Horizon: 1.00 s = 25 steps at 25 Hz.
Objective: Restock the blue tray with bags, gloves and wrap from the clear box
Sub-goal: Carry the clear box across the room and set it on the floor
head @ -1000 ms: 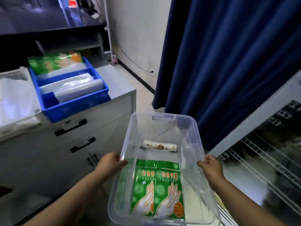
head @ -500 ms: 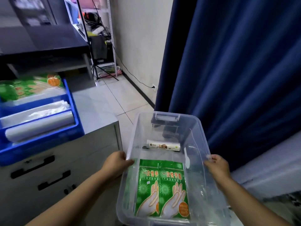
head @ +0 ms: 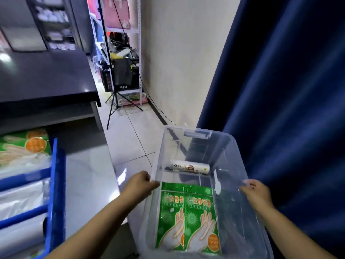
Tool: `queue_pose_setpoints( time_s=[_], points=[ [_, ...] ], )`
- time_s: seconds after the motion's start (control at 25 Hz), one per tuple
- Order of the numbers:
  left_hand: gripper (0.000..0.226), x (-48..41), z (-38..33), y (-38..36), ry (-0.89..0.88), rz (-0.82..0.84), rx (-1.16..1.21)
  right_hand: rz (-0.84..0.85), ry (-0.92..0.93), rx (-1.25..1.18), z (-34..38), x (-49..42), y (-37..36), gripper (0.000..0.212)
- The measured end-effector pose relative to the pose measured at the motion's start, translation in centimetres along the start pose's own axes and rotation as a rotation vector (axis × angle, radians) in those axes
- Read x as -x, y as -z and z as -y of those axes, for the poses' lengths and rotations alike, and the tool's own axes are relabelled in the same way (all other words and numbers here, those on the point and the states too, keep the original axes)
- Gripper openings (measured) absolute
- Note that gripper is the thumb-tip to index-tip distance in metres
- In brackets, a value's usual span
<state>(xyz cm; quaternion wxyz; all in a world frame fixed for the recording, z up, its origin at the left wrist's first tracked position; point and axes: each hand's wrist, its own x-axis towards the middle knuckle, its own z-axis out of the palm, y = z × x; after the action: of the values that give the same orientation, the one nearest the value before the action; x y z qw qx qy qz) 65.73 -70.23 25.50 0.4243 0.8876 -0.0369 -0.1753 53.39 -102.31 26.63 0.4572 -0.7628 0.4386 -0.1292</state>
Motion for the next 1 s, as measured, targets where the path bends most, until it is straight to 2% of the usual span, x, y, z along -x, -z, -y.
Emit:
queue_pose_setpoints(
  time_s=[0.12, 0.28, 0.48, 0.72, 1.0],
  points=[
    [0.030, -5.8, -0.8, 0.9, 0.054, 0.007, 0.075, 0.032, 0.014, -0.054, 3.1, -5.5, -3.5, 0.024],
    [0.027, -13.2, -0.8, 1.7, 0.130, -0.027, 0.078, 0.147, 0.043, -0.095, 7.0, -13.3, -9.5, 0.020],
    [0.031, -22.7, -2.9, 2.6, 0.232, -0.174, 0.099, 0.317, 0.110, -0.140, 13.6, -24.5, -17.2, 0.024],
    [0.030, -31.6, -5.0, 4.1, 0.410, -0.378, 0.249, 0.508, 0.171, -0.038, 22.5, -36.2, -26.1, 0.017],
    [0.023, -42.7, -3.5, 8.8, 0.499, -0.520, 0.308, 0.605, 0.302, 0.016, 30.5, -44.3, -38.9, 0.029]
  ],
)
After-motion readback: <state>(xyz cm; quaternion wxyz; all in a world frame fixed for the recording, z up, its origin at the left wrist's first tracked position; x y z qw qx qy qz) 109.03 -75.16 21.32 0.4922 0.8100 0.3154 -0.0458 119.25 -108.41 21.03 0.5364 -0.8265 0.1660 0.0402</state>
